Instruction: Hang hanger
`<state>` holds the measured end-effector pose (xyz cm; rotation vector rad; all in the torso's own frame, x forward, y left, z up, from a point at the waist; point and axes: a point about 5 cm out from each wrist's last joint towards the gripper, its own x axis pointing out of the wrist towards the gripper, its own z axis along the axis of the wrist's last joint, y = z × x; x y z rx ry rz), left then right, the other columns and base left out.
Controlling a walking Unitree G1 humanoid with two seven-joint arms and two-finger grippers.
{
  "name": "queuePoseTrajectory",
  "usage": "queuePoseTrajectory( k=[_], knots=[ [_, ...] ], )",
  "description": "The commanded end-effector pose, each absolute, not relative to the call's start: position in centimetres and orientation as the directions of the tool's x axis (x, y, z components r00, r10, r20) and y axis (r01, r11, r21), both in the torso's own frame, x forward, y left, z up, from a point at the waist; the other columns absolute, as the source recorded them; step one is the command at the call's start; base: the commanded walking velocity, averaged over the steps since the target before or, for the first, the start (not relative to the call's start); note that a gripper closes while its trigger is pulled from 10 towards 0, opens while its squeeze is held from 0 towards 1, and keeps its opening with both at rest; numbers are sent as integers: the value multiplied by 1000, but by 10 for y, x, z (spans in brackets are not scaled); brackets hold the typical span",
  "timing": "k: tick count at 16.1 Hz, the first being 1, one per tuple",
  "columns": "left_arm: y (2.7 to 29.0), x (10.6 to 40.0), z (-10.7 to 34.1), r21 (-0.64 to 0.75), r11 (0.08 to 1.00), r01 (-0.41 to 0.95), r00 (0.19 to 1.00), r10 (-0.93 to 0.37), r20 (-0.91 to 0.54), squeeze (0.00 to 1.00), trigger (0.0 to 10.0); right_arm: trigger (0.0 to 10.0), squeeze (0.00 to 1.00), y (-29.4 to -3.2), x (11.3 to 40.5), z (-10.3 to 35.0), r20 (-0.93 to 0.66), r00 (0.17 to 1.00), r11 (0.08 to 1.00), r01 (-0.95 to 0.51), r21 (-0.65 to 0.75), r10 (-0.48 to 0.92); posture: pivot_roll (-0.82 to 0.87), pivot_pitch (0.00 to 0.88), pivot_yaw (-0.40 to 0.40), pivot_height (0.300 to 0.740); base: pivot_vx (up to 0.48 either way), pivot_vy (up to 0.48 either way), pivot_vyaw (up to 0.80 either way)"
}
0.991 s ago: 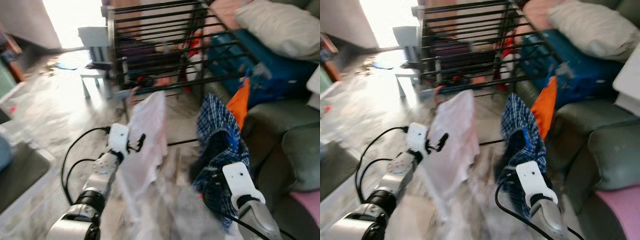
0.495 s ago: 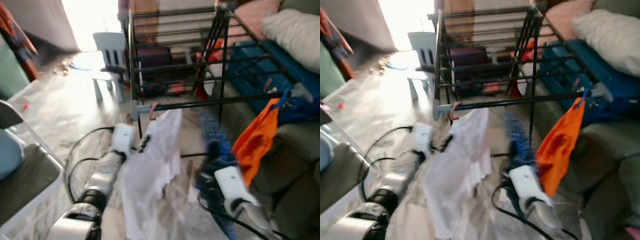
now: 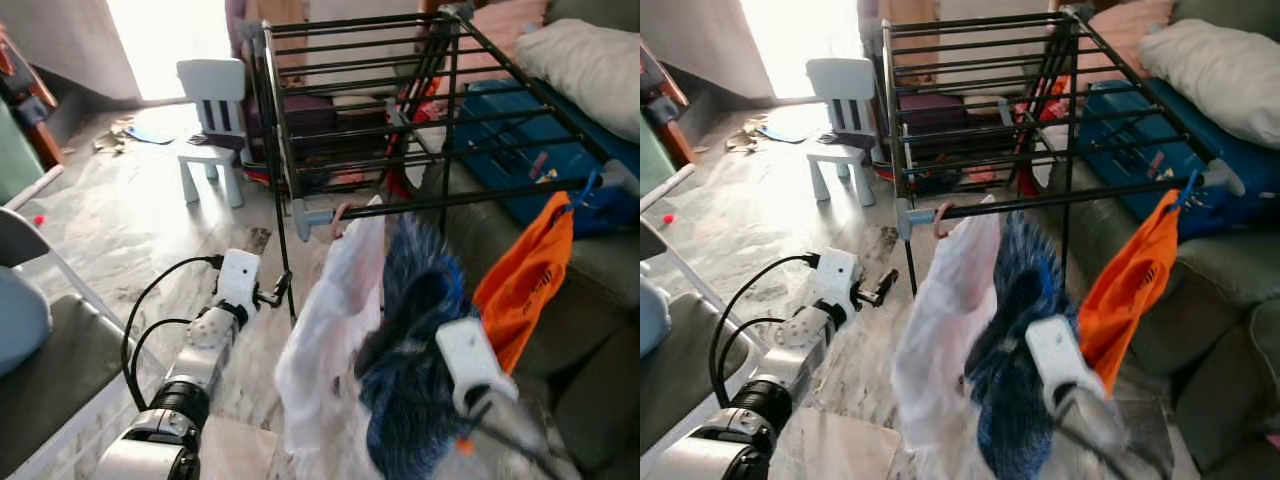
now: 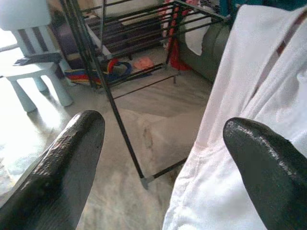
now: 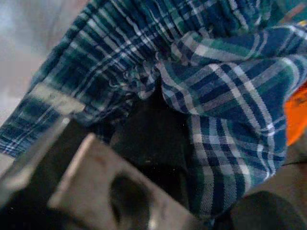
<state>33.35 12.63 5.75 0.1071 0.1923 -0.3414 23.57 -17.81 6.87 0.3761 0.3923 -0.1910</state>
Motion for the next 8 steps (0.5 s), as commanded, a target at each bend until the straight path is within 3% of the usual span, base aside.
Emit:
queuePoseTrajectory(
  k=[1, 8],
  knots=[
    [120, 333, 58, 71, 928, 366, 915, -345, -208, 0, 10000, 10000, 0, -186, 242, 72, -400, 907, 908, 272, 318, -131, -71, 0, 67, 740, 0, 0, 0],
    [120, 332, 57, 76, 925, 373, 913, -351, -206, 0, 10000, 10000, 0, -211, 298, 93, -408, 903, 875, 300, 379, -133, -36, 0, 55, 740, 0, 0, 0]
  ],
)
